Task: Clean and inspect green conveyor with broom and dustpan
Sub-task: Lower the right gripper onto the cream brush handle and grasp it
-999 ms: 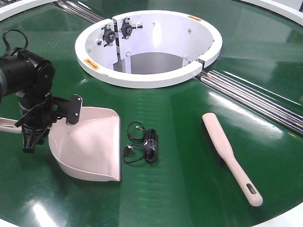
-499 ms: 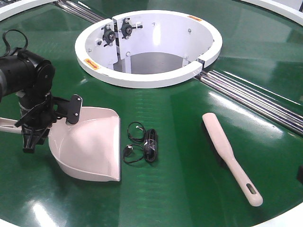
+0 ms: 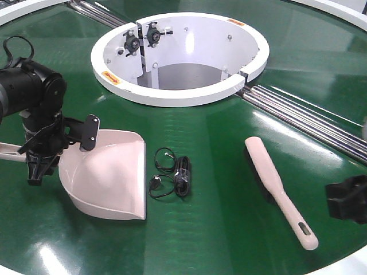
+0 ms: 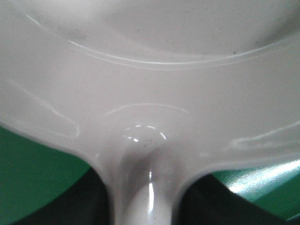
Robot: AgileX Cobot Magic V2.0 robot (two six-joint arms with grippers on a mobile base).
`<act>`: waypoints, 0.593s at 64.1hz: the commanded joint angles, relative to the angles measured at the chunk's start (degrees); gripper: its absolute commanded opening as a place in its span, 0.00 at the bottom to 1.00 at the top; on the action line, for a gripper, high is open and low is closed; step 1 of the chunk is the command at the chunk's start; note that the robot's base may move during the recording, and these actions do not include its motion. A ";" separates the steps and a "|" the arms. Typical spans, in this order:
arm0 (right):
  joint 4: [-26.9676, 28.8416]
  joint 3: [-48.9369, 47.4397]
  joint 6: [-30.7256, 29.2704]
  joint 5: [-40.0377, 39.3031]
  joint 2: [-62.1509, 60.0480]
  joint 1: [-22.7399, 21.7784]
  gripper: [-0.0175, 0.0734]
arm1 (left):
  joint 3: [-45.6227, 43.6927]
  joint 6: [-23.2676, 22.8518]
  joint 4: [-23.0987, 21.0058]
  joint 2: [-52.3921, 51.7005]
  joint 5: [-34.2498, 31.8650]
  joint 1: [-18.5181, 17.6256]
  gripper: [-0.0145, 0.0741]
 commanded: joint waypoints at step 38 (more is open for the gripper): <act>-4.41 -20.84 5.59 13.38 31.42 8.01 0.76 | -1.41 0.29 0.77 -2.84 2.14 -0.41 0.16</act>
